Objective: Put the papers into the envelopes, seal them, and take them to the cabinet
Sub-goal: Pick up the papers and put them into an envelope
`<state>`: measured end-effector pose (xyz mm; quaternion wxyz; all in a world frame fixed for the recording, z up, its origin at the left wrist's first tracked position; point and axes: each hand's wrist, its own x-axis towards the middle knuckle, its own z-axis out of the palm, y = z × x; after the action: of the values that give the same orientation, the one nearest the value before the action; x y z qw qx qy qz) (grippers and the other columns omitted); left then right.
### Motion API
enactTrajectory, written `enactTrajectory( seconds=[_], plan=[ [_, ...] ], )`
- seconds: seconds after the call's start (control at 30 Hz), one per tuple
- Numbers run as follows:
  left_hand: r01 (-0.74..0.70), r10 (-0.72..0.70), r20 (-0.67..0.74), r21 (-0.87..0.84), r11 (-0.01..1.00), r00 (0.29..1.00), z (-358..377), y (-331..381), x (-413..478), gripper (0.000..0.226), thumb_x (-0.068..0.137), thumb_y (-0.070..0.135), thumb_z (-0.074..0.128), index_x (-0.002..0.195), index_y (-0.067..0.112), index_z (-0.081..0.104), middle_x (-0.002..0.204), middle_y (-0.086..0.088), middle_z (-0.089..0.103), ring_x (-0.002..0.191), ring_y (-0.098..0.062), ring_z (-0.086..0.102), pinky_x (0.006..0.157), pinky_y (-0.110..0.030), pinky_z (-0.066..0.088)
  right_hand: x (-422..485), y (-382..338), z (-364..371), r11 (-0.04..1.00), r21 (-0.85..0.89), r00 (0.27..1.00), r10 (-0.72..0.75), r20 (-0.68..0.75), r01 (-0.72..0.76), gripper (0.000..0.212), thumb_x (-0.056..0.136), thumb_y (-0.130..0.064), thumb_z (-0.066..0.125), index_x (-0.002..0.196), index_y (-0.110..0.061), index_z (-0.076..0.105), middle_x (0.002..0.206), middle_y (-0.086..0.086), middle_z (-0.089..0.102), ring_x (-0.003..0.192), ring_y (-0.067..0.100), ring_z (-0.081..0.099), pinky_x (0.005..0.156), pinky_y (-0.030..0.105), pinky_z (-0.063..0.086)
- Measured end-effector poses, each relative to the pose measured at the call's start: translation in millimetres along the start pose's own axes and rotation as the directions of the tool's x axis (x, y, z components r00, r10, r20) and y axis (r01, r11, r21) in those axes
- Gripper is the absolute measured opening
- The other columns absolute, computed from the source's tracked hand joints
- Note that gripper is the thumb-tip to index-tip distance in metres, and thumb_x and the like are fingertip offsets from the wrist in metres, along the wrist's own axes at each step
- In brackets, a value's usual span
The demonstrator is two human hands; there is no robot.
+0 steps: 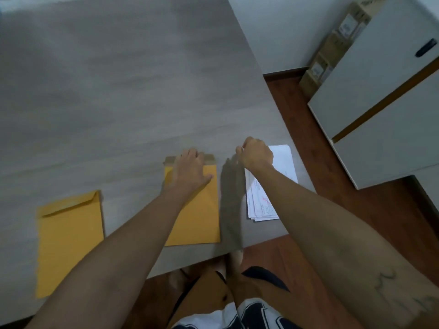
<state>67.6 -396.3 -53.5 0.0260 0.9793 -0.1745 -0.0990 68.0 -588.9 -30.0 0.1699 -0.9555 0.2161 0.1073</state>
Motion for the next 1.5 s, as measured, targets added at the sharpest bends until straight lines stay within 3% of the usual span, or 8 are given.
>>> enactTrajectory(
  seconds=[0.13, 0.37, 0.73, 0.87, 1.07, 1.2, 1.37, 1.5],
  plan=[
    [-0.076, 0.079, 0.008, -0.197, 0.978, 0.997, 3, 52, 0, 0.046, 0.084, 0.046, 0.065, 0.117, 0.014, 0.062, 0.118, -0.007, 0.055, 0.113, -0.027, 0.051, 0.095, -0.039, 0.043, -4, 43, -8, 0.994, 0.022, 0.993, 0.113, -0.046, -0.112, 0.040, 0.094, -0.039, 0.051, 0.121, -0.010, 0.058, 0.125, 0.011, 0.058, 0.118, 0.031, 0.054, 0.089, 0.039, 0.048],
    [0.063, -0.028, 0.079, -0.473, 0.879, 0.996, 28, 118, -4, 0.044, 0.084, 0.043, 0.066, 0.115, 0.012, 0.060, 0.113, -0.006, 0.051, 0.107, -0.025, 0.051, 0.091, -0.041, 0.048, -18, 114, -15, 0.937, 0.008, 0.934, 0.350, -0.064, -0.350, 0.078, 0.084, -0.058, 0.062, 0.139, -0.006, 0.041, 0.138, 0.013, 0.046, 0.128, 0.031, 0.043, 0.099, 0.045, 0.043],
    [0.271, -0.268, 0.083, -0.531, 0.803, 0.960, 45, 149, 13, 0.040, 0.082, 0.038, 0.070, 0.113, 0.014, 0.061, 0.113, -0.005, 0.051, 0.103, -0.026, 0.055, 0.093, -0.042, 0.049, -17, 136, -6, 0.939, 0.097, 0.944, 0.323, 0.072, -0.329, 0.092, 0.075, -0.055, 0.076, 0.141, -0.007, 0.034, 0.141, 0.014, 0.042, 0.130, 0.032, 0.045, 0.095, 0.042, 0.049],
    [0.315, -0.336, 0.091, -0.628, 0.711, 0.938, 43, 154, 17, 0.044, 0.082, 0.029, 0.071, 0.120, 0.012, 0.057, 0.122, -0.005, 0.052, 0.107, -0.025, 0.056, 0.093, -0.042, 0.050, -16, 137, -5, 0.941, 0.089, 0.944, 0.319, 0.080, -0.325, 0.091, 0.075, -0.056, 0.076, 0.140, -0.008, 0.034, 0.141, 0.013, 0.043, 0.128, 0.032, 0.047, 0.093, 0.040, 0.050],
    [0.340, -0.356, 0.134, -0.707, 0.620, 0.925, 37, 153, 22, 0.026, 0.085, 0.018, 0.069, 0.097, 0.019, 0.047, 0.106, -0.002, 0.059, 0.093, -0.024, 0.062, 0.074, -0.037, 0.052, -15, 140, -4, 0.938, 0.118, 0.945, 0.318, 0.079, -0.326, 0.091, 0.073, -0.055, 0.078, 0.138, -0.009, 0.036, 0.139, 0.012, 0.044, 0.126, 0.031, 0.048, 0.092, 0.040, 0.049],
    [0.356, -0.323, 0.194, -0.729, 0.585, 0.926, 33, 154, 25, 0.011, 0.094, 0.018, 0.062, 0.103, 0.014, 0.056, 0.106, -0.002, 0.066, 0.089, -0.020, 0.062, 0.063, -0.027, 0.041, -14, 142, -2, 0.937, 0.138, 0.946, 0.313, 0.083, -0.322, 0.091, 0.072, -0.055, 0.078, 0.138, -0.009, 0.037, 0.139, 0.012, 0.044, 0.126, 0.032, 0.048, 0.092, 0.041, 0.049],
    [0.336, -0.303, 0.190, -0.758, 0.559, 0.934, 32, 155, 23, 0.017, 0.098, 0.014, 0.057, 0.115, 0.011, 0.057, 0.113, -0.004, 0.067, 0.084, -0.016, 0.060, 0.057, -0.023, 0.042, -14, 145, 2, 0.942, 0.150, 0.954, 0.298, 0.041, -0.300, 0.089, 0.070, -0.058, 0.078, 0.135, -0.009, 0.040, 0.135, 0.011, 0.047, 0.123, 0.030, 0.050, 0.091, 0.040, 0.050],
    [0.247, -0.292, 0.065, -0.721, 0.647, 0.954, 39, 155, 19, 0.054, 0.091, 0.012, 0.064, 0.139, 0.027, 0.042, 0.127, -0.001, 0.058, 0.105, -0.021, 0.060, 0.079, -0.036, 0.054, -16, 146, 4, 0.941, 0.162, 0.954, 0.298, 0.018, -0.297, 0.088, 0.069, -0.059, 0.079, 0.133, -0.011, 0.042, 0.133, 0.010, 0.048, 0.121, 0.028, 0.051, 0.090, 0.040, 0.052]
  ],
)
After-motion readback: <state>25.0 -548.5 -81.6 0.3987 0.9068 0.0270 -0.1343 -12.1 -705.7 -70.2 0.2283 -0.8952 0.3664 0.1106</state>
